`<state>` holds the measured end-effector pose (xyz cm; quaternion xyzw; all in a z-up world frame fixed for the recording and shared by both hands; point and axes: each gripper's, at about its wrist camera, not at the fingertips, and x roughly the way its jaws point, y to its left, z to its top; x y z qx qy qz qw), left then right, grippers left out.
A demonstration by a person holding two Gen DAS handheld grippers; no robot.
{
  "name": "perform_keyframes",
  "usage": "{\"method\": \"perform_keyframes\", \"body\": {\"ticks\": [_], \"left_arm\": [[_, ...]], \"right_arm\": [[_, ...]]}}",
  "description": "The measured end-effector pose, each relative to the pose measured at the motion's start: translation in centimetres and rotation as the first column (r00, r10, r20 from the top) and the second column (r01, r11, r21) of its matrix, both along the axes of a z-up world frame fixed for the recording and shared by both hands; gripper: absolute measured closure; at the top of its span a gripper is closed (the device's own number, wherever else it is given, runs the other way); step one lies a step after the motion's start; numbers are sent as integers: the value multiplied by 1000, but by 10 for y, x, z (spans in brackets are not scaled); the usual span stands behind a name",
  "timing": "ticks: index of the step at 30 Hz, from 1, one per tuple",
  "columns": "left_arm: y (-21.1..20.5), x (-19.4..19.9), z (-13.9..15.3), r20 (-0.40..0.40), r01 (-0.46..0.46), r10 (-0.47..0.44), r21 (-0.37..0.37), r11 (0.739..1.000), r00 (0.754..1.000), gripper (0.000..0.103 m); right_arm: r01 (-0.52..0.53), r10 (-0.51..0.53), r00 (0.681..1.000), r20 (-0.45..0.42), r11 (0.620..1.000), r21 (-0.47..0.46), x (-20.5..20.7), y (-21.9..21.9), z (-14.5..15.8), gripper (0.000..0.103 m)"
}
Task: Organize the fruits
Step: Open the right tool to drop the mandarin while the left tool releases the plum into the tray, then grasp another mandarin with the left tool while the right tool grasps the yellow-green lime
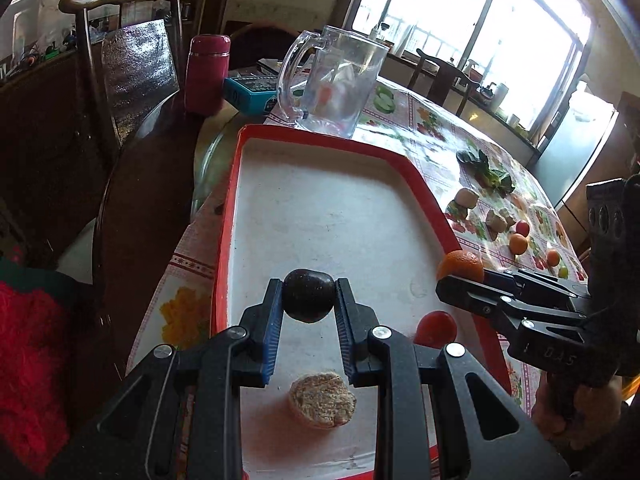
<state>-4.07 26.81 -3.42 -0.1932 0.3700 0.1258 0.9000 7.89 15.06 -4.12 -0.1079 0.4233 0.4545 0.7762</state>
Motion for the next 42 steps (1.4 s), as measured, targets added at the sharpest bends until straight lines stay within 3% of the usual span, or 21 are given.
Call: {"method": "perform_keyframes", "body": {"ticks": [14, 18, 21, 32, 42], "left_arm": [[-3, 11, -17, -88, -4, 5, 14, 1000, 996, 79], [-3, 9, -13, -78, -16, 17, 9, 1000, 997, 63], [-6, 7, -8, -74, -21, 23, 29, 999, 997, 63], [-30, 11, 13, -24, 21, -20, 39, 999, 1000, 63], [-82, 37, 26, -8, 139, -139, 40, 990, 990, 63]], "right_arm": [[-19, 19, 1000, -4, 999, -40, 3, 10, -13, 64], [-9, 9, 1000, 4, 1000, -16, 2, 1, -4, 58], [3, -3, 1000, 11, 1000, 6, 1, -9, 5, 58], [136, -138, 990, 29, 989, 65, 6, -88, 24, 58], [310, -313, 949, 31, 948, 74, 24, -183, 26, 58]]}}
